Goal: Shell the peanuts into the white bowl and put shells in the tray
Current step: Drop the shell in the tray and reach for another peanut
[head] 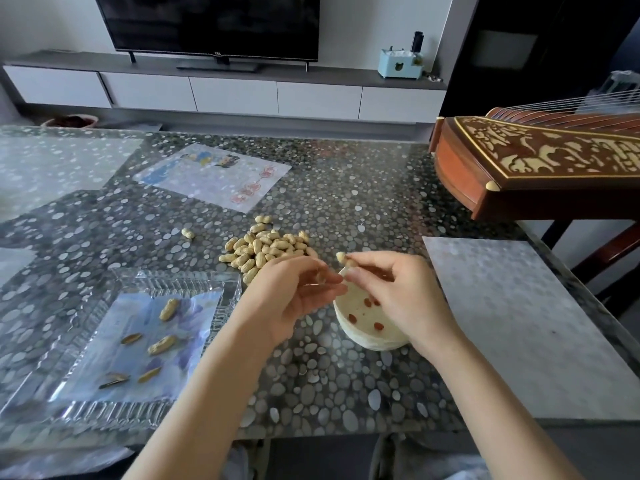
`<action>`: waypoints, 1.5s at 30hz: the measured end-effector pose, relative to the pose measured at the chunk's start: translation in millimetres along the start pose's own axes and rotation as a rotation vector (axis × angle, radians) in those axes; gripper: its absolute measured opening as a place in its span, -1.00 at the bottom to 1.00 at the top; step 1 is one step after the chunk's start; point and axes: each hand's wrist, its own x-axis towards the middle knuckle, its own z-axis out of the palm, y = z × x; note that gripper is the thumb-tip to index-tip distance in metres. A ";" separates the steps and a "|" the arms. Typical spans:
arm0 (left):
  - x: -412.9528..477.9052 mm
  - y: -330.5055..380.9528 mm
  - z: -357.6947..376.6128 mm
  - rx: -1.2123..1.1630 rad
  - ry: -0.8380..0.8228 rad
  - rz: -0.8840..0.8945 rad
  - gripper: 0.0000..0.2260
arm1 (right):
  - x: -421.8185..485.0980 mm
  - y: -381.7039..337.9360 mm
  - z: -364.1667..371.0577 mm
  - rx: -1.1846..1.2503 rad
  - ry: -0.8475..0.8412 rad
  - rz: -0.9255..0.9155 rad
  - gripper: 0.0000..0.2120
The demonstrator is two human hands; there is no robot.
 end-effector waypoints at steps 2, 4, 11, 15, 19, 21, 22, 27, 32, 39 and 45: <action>-1.3 0.9 -7.5 -0.028 0.017 -0.023 -0.77 | -0.6 -0.6 14.0 -0.128 -0.036 -0.090 -0.81; -0.1 0.4 -16.6 0.013 0.019 -0.001 -0.71 | -0.8 0.0 25.0 -0.187 -0.048 -0.115 -0.82; -5.5 6.6 -46.9 0.497 0.179 0.168 -0.91 | -0.1 -0.6 15.1 -0.490 0.177 -0.137 -0.73; -2.8 11.5 -86.2 0.977 0.399 0.333 -0.84 | 3.9 13.0 -8.6 -0.978 0.161 0.306 -0.58; -6.8 10.2 -114.3 1.360 0.518 0.332 -0.81 | 3.6 24.7 -15.8 -0.856 0.089 0.424 -0.74; -7.7 8.5 -125.8 1.421 0.532 0.285 -0.77 | 1.8 23.8 -18.7 -0.756 0.133 0.380 -0.73; -8.4 7.4 -130.9 1.444 0.541 0.275 -0.77 | 0.2 22.1 -18.2 -0.718 0.147 0.357 -0.72; -15.9 2.0 -150.2 1.507 0.577 0.254 -0.76 | -12.6 9.3 10.4 -0.589 -0.003 0.212 -0.69; -18.3 2.8 -153.6 1.491 0.584 0.242 -0.77 | -17.3 3.0 39.1 -0.538 -0.150 0.117 -0.66; -13.7 8.2 -151.5 1.507 0.541 0.203 -0.81 | -7.1 2.6 33.0 -0.510 -0.304 0.131 -0.83; -11.5 17.5 -143.0 1.526 0.490 0.217 -0.84 | 46.3 13.8 35.3 -0.482 -0.175 -0.018 -0.81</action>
